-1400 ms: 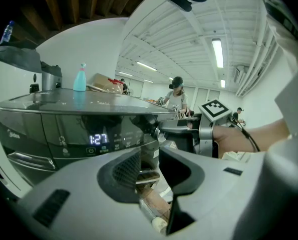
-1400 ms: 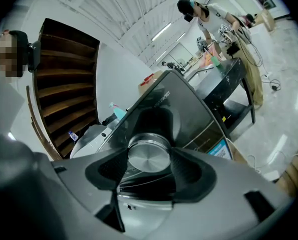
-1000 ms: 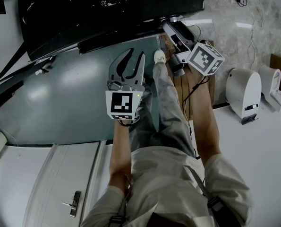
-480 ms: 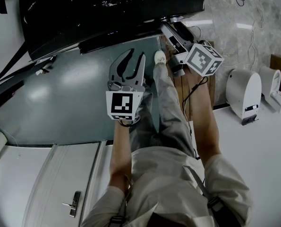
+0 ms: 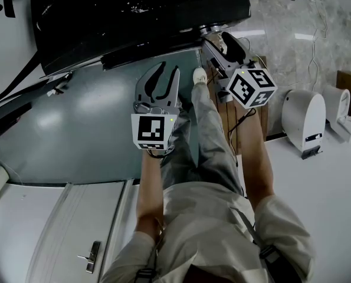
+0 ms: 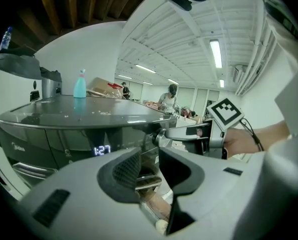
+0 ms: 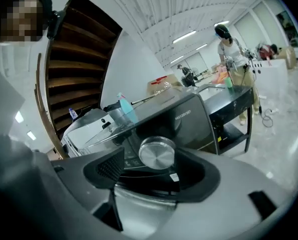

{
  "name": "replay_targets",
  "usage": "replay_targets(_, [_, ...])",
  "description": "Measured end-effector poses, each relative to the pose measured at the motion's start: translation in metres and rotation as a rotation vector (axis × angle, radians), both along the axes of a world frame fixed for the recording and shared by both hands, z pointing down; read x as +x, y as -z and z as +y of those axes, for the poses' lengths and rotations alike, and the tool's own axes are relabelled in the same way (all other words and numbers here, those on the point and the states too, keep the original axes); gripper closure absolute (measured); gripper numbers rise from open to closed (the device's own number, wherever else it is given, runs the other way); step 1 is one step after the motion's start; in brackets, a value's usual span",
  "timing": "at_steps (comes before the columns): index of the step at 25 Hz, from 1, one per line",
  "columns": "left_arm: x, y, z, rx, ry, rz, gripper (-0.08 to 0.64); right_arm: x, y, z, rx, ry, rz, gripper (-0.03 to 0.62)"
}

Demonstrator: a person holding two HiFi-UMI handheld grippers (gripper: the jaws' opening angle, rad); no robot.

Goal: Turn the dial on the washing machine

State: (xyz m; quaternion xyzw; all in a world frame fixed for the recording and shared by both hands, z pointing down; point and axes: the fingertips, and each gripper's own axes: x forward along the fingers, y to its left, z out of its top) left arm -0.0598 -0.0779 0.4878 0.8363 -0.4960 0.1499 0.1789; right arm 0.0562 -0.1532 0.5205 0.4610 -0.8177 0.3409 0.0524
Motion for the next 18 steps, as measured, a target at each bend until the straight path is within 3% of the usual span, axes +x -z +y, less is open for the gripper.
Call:
replay_targets(9, [-0.009, 0.024, -0.001, 0.037, 0.007, -0.010, 0.440, -0.018, 0.048, 0.028, 0.189, 0.128, 0.269, 0.285])
replay_targets(18, [-0.018, 0.059, 0.004, 0.087, 0.030, -0.006, 0.440, -0.030, 0.091, 0.053, 0.315, 0.183, 0.403, 0.285])
